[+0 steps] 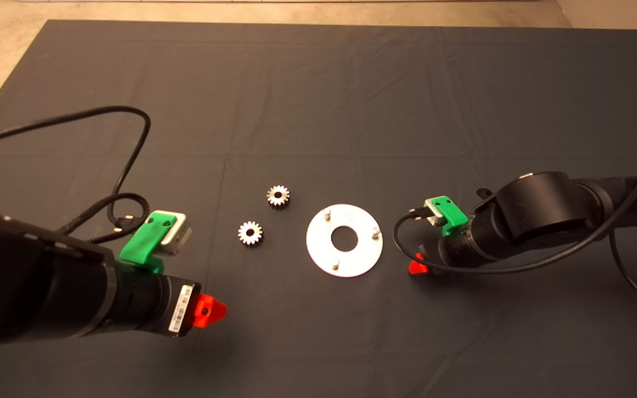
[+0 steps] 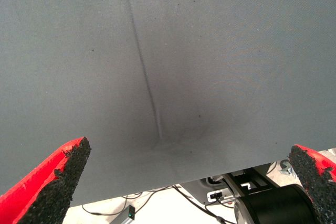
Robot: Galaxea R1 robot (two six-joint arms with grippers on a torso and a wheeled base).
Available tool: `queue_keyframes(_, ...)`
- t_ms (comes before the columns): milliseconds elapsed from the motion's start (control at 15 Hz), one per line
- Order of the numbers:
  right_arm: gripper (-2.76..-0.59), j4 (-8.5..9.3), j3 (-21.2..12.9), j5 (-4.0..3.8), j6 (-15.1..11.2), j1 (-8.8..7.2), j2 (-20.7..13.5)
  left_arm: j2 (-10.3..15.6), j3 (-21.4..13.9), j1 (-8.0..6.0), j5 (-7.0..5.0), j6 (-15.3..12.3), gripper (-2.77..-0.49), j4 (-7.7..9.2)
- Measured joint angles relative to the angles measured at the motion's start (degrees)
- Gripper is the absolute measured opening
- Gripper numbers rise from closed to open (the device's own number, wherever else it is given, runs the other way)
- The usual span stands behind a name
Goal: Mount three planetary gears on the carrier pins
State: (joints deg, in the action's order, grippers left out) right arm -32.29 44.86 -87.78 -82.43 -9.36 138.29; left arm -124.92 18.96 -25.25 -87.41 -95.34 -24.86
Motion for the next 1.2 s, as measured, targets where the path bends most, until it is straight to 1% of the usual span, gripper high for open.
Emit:
queue_keyframes(200, -1.29, -0.48, 0.15, 0.0, 0.18, 0.0, -0.09, 0.0, 0.0, 0.0, 0.0, 0.0, -0.51, 0.0)
queue_keyframes(267, -1.38, -0.54, 0.17, 0.02, 0.24, 0.0, -0.22, 0.0, 0.0, 0.0, 0.0, 0.0, -0.51, 0.0)
queue_keyframes(400, -1.43, -0.94, 0.34, 0.0, 0.6, 0.0, -0.23, 0.0, 0.0, -0.01, 0.0, 0.0, -0.51, 0.0)
queue_keyframes(467, -1.54, -1.07, 0.39, -0.02, 0.59, 0.0, -0.23, 0.0, 0.0, 0.0, 0.0, 0.02, -0.51, 0.0)
queue_keyframes(600, -1.57, -1.28, 0.39, 0.0, 0.77, 0.0, -0.22, 0.0, 0.0, 0.0, 0.0, 0.0, -0.51, -0.01)
queue_keyframes(667, -1.65, -1.39, 0.43, -0.01, 0.79, 0.0, -0.22, 0.0, 0.0, 0.0, 0.0, 0.0, -0.51, 0.0)
queue_keyframes(733, -1.67, -1.41, 0.48, 0.0, 0.84, 0.0, -0.22, 0.0, 0.0, 0.0, 0.0, 0.0, -0.51, 0.0)
queue_keyframes(867, -1.84, -1.57, 0.52, 0.0, 1.01, 0.0, -0.22, 0.0, 0.0, -0.01, 0.0, 0.0, -0.51, 0.0)
queue_keyframes(933, -1.84, -1.66, 0.54, 0.0, 1.01, 0.0, -0.22, 0.0, 0.0, 0.0, 0.0, 0.0, -0.51, 0.0)
queue_keyframes(1067, -1.97, -1.79, 0.54, 0.0, 1.16, 0.0, -0.26, 0.0, 0.0, 0.0, 0.0, 0.0, -0.51, -0.01)
queue_keyframes(1133, -1.99, -1.8, 0.54, 0.0, 1.18, 0.0, -0.39, 0.06, 0.0, 0.0, 0.0, 0.0, -0.51, 0.0)
queue_keyframes(1200, -2.12, -1.8, 0.56, 0.07, 1.18, 0.0, -0.52, 0.16, 0.0, 0.0, 0.0, 0.0, -0.51, -0.01)
